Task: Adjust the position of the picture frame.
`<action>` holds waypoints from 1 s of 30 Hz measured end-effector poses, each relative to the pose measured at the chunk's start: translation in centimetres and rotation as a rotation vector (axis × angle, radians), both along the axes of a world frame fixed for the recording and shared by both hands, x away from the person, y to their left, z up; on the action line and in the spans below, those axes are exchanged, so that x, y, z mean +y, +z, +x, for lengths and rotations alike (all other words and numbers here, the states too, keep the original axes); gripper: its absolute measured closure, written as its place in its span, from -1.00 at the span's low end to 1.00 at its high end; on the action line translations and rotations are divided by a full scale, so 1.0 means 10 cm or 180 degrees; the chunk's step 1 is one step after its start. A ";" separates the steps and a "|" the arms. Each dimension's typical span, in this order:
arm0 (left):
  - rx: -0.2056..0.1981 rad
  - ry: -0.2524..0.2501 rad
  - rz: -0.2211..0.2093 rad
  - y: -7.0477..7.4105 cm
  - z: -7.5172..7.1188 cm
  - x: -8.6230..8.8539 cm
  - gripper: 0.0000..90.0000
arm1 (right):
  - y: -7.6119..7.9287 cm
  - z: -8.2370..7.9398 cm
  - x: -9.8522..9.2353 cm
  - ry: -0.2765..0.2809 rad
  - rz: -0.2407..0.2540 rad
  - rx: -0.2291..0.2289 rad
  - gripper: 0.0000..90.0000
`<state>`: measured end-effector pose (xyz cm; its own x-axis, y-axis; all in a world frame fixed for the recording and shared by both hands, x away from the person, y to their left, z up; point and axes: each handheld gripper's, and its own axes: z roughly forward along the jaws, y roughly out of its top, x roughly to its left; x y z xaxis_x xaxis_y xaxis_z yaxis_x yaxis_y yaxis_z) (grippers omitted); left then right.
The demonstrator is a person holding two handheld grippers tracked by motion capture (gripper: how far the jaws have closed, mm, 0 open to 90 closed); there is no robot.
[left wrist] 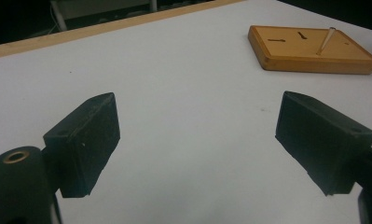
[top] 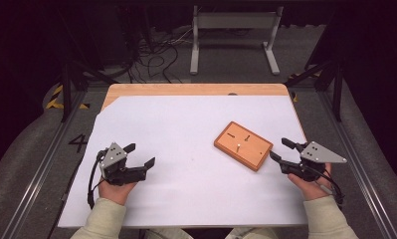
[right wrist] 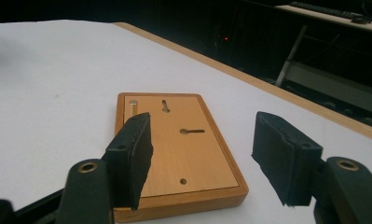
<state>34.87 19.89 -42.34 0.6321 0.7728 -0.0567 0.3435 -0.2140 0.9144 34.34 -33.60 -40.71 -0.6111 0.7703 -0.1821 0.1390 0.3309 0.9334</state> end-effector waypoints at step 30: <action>0.0045 0.0056 0.0054 -0.01 0.01 -0.02 -0.68 | 0.33 0.46 0.06 -0.0007 -0.0013 0.0496 0.14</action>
<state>34.97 19.73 -42.45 0.6176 0.7847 -0.0523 0.3604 -0.2233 0.9057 38.92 -32.95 -37.41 -0.6306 0.7711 -0.0882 0.2828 0.3342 0.8991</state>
